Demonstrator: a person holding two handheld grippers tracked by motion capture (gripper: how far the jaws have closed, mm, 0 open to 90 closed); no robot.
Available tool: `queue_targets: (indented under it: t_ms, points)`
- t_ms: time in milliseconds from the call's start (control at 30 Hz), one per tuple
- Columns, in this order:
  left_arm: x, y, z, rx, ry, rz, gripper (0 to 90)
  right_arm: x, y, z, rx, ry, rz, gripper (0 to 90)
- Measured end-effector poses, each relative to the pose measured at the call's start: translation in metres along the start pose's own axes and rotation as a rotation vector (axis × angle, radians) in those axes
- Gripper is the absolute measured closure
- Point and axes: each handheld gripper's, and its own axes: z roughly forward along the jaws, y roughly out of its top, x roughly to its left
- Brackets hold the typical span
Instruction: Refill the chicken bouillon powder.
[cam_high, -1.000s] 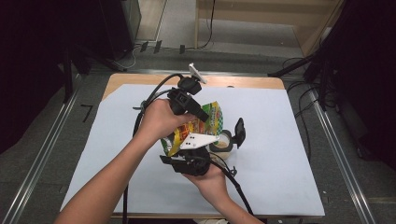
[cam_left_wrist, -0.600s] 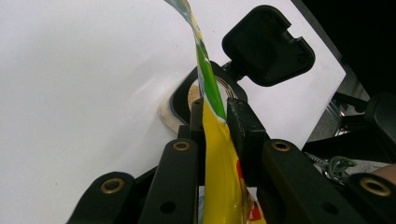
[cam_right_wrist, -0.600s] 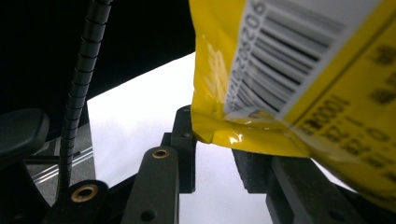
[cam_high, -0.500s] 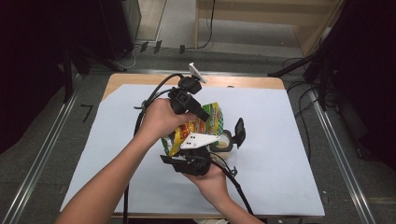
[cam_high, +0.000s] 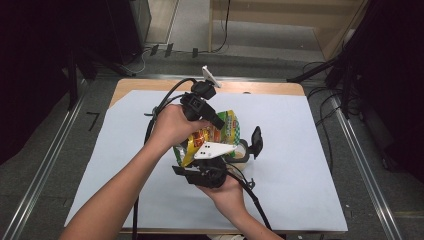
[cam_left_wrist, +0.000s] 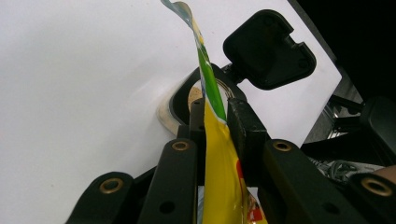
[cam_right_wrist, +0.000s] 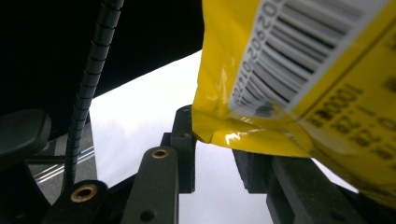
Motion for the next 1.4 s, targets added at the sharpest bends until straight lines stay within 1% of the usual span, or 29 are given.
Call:
queue_targets:
  t_ms: [133,333,467,733,1400]
  points:
    - [0.0010,0.0004,-0.0001,-0.006,-0.008,-0.007,81.0,0.0002,0.0006,-0.0011,0.002,-0.006,-0.010,72.2]
    - [0.0010,0.0009,0.0004,-0.001,-0.007,-0.004,81.0,0.0002,0.0007,-0.0014,0.003,-0.007,-0.008,72.2]
    - [0.0012,0.0009,0.0005,-0.006,-0.010,-0.012,80.9,0.0008,0.0010,-0.0018,-0.001,-0.007,-0.009,72.3]
    - [0.0014,0.0013,0.0009,0.003,-0.009,-0.007,80.9,0.0006,0.0007,-0.0017,0.002,-0.008,-0.008,72.3]
    - [0.0014,0.0008,0.0027,0.003,-0.010,-0.002,80.8,-0.0002,-0.0008,-0.0008,0.007,-0.011,-0.006,72.3]
